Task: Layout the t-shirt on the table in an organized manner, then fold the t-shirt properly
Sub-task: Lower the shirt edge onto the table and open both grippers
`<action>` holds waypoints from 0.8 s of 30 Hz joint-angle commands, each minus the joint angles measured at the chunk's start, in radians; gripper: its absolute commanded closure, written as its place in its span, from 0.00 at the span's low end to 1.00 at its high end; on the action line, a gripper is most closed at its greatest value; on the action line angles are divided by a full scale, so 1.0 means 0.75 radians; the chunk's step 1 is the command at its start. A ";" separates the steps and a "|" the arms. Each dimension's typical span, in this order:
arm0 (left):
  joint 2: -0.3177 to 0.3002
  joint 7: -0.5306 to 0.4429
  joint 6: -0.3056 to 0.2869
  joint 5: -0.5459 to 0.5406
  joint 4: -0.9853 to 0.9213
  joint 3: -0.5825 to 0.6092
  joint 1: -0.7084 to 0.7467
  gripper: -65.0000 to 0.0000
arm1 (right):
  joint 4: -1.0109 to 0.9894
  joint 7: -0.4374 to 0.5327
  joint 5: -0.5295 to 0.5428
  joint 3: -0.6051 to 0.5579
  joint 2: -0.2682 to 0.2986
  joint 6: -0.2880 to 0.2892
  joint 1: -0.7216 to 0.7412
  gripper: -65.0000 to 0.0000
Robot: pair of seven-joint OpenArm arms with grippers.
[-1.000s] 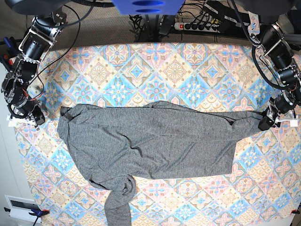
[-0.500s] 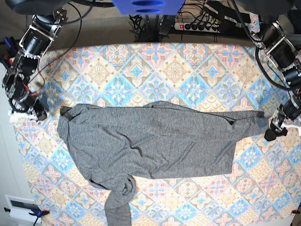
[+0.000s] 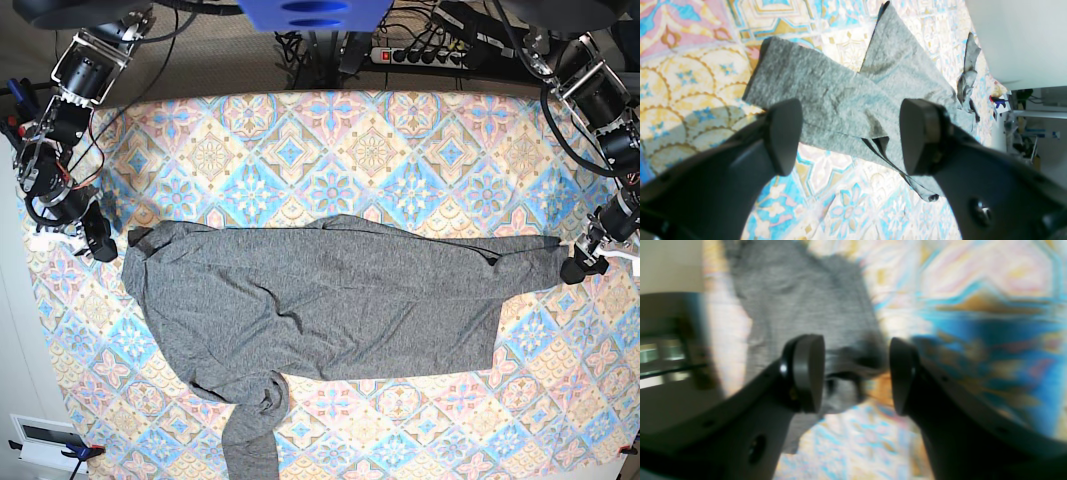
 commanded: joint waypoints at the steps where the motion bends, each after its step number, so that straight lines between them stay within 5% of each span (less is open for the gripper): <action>1: -0.036 -0.018 -0.009 -0.030 0.024 -0.004 -0.012 0.32 | 0.024 0.015 0.054 0.003 0.032 0.016 0.021 0.54; 12: -0.036 -0.016 -0.009 -0.030 0.024 -0.004 -0.010 0.32 | 0.028 0.024 0.081 -0.002 -0.077 0.016 -0.059 0.54; 24: -0.021 -0.016 -0.009 -0.030 0.022 -0.004 -0.010 0.32 | 0.028 0.028 0.077 -0.002 -0.083 0.016 -0.063 0.54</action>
